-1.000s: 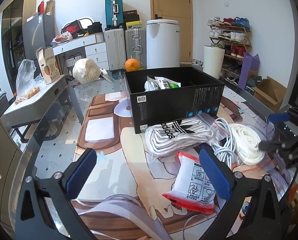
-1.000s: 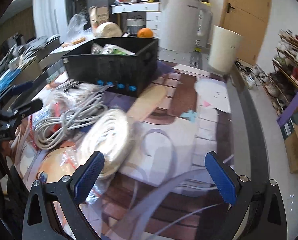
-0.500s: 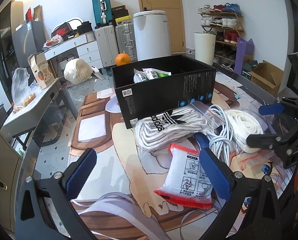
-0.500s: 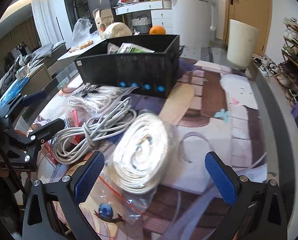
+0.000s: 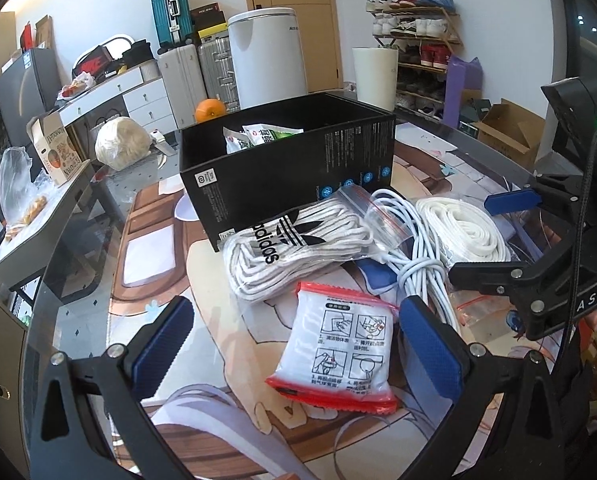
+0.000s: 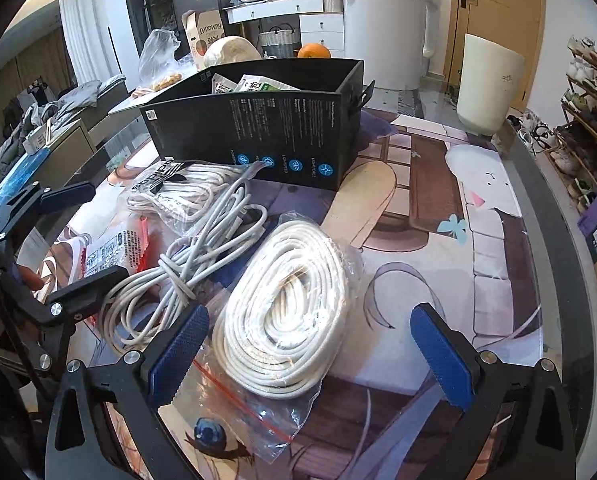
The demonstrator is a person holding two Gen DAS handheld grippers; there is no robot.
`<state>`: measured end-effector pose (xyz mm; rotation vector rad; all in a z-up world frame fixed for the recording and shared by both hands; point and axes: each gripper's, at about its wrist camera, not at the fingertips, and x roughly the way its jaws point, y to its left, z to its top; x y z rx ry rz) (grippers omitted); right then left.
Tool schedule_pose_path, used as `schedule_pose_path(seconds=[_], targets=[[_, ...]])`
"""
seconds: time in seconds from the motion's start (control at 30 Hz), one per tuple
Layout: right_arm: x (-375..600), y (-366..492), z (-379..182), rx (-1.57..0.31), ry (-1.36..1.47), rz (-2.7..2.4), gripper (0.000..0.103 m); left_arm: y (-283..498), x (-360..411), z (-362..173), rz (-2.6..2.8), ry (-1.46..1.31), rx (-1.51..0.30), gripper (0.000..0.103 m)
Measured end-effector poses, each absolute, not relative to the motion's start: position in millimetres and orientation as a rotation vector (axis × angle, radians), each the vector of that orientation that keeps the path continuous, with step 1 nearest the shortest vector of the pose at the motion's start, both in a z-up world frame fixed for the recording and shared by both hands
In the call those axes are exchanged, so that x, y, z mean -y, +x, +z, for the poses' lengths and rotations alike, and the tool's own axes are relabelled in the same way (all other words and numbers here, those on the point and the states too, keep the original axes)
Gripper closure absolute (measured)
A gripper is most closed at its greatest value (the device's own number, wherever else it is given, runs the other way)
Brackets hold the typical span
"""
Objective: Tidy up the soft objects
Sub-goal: 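Grasp the bagged white rope with the right gripper while the left grasps the red-edged packet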
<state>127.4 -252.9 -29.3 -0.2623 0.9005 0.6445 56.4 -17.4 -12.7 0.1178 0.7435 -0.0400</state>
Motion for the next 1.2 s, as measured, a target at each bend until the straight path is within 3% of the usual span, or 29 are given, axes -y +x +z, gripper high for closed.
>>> schedule_pose_path(seconds=[1.2], targets=[[245, 144, -33, -0.917, -0.301, 0.596, 0.001, 53, 3, -31, -0.090, 0.019, -0.861, 0.000]])
